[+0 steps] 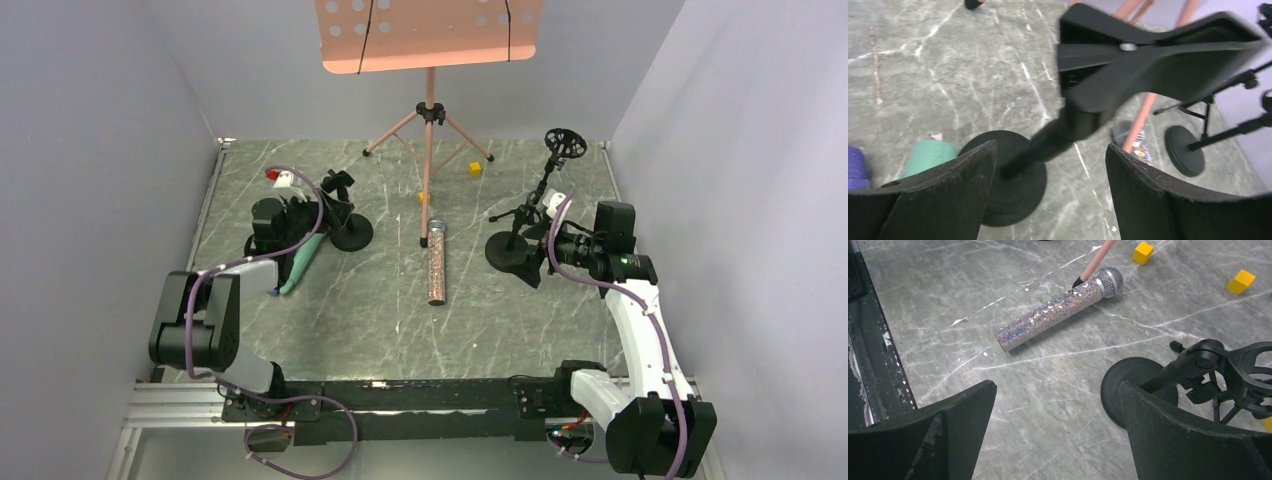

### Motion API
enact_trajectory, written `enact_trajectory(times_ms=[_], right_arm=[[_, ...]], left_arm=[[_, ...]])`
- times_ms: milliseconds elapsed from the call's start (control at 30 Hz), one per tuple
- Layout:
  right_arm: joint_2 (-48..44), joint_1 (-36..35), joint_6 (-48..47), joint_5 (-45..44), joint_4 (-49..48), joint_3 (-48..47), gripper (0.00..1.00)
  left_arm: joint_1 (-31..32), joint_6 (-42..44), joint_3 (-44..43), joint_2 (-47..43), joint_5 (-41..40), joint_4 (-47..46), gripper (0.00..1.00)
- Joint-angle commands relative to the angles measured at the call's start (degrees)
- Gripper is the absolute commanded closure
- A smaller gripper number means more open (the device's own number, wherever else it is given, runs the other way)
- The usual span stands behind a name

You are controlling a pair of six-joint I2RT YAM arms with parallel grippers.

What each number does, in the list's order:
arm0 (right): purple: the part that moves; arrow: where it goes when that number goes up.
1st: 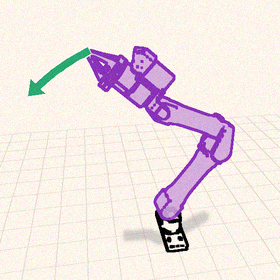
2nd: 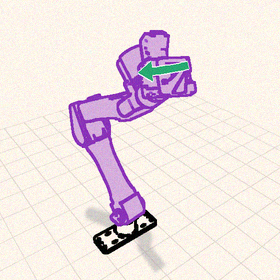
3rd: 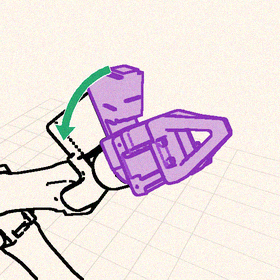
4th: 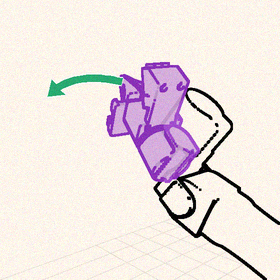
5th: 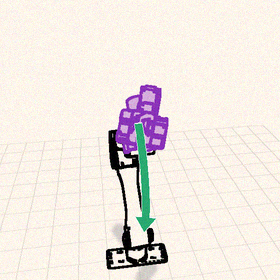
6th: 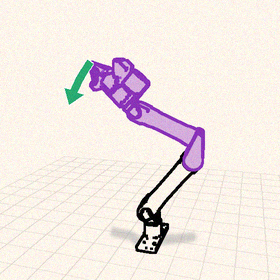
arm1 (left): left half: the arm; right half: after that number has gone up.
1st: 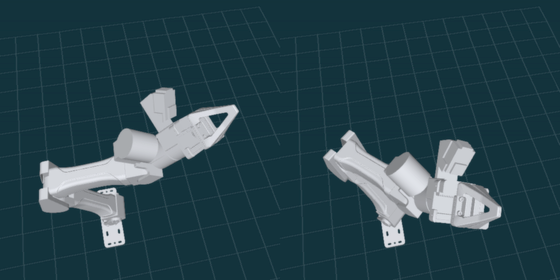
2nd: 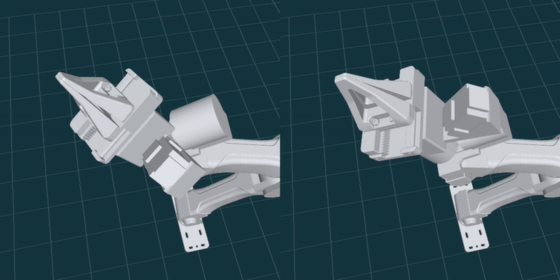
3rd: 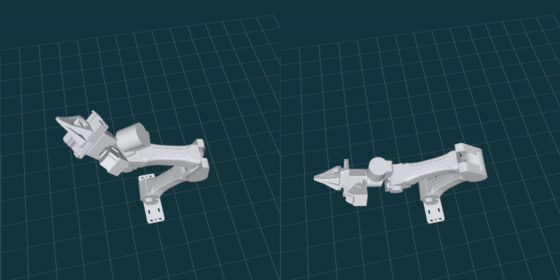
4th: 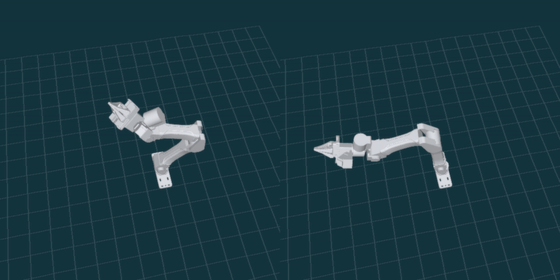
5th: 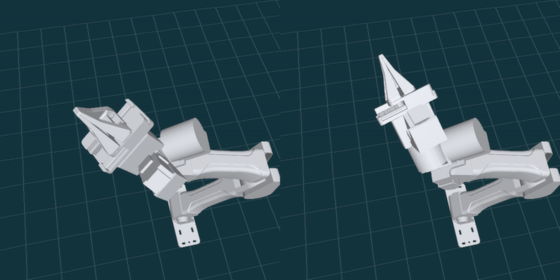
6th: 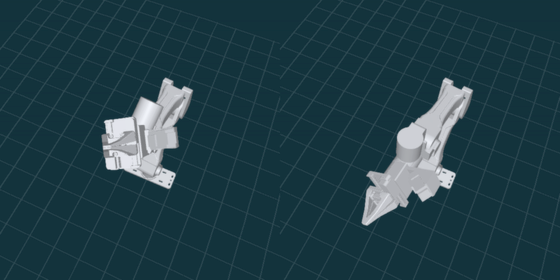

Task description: Attach the microphones to the stand

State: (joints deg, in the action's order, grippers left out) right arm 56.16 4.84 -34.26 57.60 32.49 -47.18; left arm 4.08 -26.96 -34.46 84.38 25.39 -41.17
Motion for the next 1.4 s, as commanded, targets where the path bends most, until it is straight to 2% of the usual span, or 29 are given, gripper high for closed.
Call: enact_trajectory(times_ms=[0,167,333,400,500,600,733,933,1133,1367], right_arm=[[-0.7,0.2,0.2,-0.4,-1.5,-2.0,0.0],[-0.5,0.1,0.2,-0.5,-1.6,-2.0,0.0],[-0.2,0.1,0.0,-0.6,-1.3,-2.1,0.0],[-0.3,0.1,0.1,-0.7,-1.4,-2.0,0.0],[-0.3,0.1,0.1,-0.9,-1.4,-2.0,0.0],[-0.4,0.1,0.1,-1.0,-1.5,-2.0,0.0],[-0.4,0.1,0.0,-1.1,-1.5,-2.0,0.0],[-0.3,0.1,-0.1,-1.1,-1.5,-1.9,0.0],[-0.2,0.1,-0.1,-1.2,-1.7,-1.7,0.0],[0.8,-0.4,0.1,-1.5,-2.1,-1.4,0.0]], left_arm=[[0.8,0.0,-2.0,5.3,-4.0,-12.2,0.19],[3.2,1.7,-2.5,7.8,-6.9,-14.9,0.27],[5.4,4.9,-4.4,8.9,-8.4,-13.9,0.36],[5.7,4.9,-5.1,9.6,-9.3,-13.2,0.49],[6.0,5.3,-5.5,10.1,-10.7,-12.3,0.57],[6.5,7.5,-5.1,9.0,-11.0,-11.6,0.78],[7.3,12.0,-4.3,5.3,-8.4,-9.1,0.94],[10.7,19.1,-2.4,-2.8,-1.3,-2.2,0.97],[15.5,25.2,3.3,-11.2,6.4,3.9,0.98],[21.8,31.0,6.2,-14.1,9.2,4.2,0.98]])
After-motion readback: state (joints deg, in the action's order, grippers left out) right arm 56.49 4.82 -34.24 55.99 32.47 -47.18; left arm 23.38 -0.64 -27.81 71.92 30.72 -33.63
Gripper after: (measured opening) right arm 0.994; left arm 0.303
